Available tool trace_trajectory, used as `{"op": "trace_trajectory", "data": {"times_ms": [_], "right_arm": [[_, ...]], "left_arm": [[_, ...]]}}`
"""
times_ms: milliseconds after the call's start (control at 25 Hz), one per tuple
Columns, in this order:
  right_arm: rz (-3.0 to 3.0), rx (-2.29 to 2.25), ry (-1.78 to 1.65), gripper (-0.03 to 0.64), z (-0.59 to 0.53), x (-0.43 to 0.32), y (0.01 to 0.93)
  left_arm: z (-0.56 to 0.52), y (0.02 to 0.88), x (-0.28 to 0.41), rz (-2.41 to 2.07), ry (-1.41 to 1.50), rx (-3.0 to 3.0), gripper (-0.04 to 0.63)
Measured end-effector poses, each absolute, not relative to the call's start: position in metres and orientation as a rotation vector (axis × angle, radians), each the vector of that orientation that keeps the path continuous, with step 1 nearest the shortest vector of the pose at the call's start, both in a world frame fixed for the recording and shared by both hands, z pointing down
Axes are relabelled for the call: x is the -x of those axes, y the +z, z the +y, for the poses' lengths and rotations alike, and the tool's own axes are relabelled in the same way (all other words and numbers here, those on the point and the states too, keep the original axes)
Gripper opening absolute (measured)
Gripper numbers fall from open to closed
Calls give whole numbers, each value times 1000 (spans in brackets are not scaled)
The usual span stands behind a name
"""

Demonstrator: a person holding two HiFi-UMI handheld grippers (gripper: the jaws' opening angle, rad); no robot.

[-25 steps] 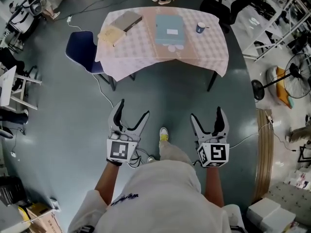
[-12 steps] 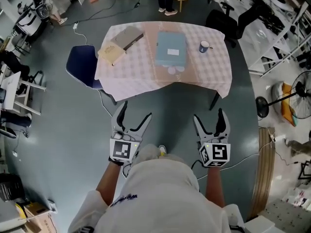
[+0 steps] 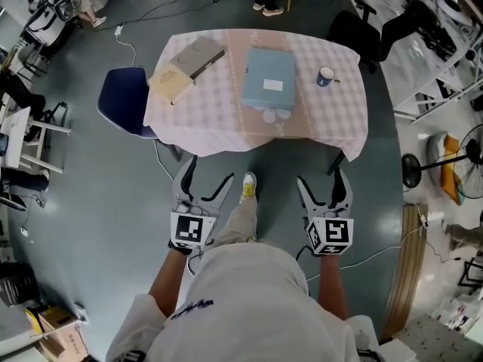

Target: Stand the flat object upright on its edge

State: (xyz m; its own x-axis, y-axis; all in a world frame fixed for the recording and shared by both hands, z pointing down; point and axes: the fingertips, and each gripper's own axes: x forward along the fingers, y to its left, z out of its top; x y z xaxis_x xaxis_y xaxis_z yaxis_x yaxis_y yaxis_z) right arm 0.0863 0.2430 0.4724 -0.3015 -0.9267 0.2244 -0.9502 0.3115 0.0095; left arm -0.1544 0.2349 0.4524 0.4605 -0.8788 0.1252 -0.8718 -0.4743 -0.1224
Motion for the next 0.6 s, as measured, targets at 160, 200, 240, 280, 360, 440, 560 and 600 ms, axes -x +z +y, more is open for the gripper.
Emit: {"op": "trace_trajectory", "data": {"times_ms": [160,200,240,280,360,440,560,600], "right_arm": [[-2363,-1725,194,423,202,-88,479],[-2356,-1719,190,423,191,-89,479],[-2350,-1713,187,423,178,-89,479],[-2348,-1707,185,423,166,-89,479],[-2347,-1692,177,422,139,-87,478],[-2343,-1676,156,422,111,-87,476],[-2338,-1672,126,420,70,-86,473],[-2335,-1676,124,420,58,-86,473]], "left_arm": [[189,463,146,1564,-275,2677,388],[176,464,143,1562,-270,2687,388],[163,465,140,1559,-260,2698,388],[150,466,138,1556,-255,2708,388],[123,470,134,1548,-259,2728,388],[96,475,128,1538,-261,2751,388],[56,479,120,1512,-251,2776,388],[43,480,118,1500,-250,2783,388]]}}
